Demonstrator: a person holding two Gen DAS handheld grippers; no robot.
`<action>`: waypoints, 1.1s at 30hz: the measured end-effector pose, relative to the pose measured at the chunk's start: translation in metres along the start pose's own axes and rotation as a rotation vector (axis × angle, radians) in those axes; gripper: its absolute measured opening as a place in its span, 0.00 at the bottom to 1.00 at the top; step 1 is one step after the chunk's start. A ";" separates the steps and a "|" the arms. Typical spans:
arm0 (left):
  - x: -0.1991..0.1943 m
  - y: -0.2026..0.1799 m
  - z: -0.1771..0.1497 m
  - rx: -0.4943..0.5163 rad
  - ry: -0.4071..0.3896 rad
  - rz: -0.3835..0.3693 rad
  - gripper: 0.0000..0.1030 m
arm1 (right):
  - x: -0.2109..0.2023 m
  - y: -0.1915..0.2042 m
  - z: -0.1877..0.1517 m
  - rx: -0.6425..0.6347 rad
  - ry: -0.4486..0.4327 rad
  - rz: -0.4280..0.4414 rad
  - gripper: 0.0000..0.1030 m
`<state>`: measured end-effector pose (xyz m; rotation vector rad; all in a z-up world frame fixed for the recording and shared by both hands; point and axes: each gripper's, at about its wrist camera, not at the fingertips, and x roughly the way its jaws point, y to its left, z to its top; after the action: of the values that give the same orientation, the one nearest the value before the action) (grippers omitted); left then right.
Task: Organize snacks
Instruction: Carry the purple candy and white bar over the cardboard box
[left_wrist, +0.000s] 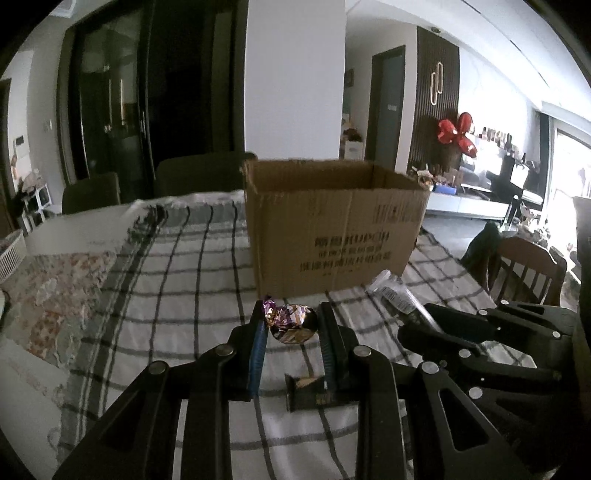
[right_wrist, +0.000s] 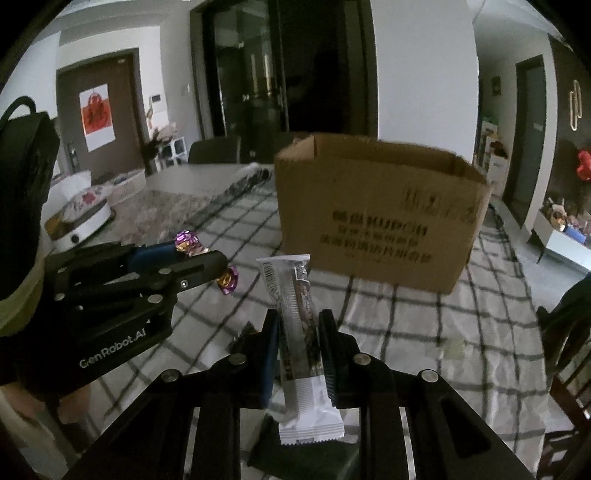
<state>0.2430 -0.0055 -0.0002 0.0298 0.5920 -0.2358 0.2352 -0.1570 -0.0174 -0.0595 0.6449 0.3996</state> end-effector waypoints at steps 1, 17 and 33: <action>-0.002 -0.001 0.004 0.003 -0.006 0.003 0.26 | -0.002 -0.001 0.002 0.005 -0.011 -0.003 0.22; -0.012 -0.009 0.068 0.010 -0.141 -0.002 0.26 | -0.030 -0.024 0.055 0.030 -0.164 -0.060 0.22; 0.029 -0.009 0.127 0.018 -0.187 -0.005 0.26 | -0.008 -0.061 0.111 0.022 -0.210 -0.095 0.22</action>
<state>0.3338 -0.0322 0.0892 0.0232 0.4038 -0.2462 0.3165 -0.1968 0.0716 -0.0259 0.4372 0.3024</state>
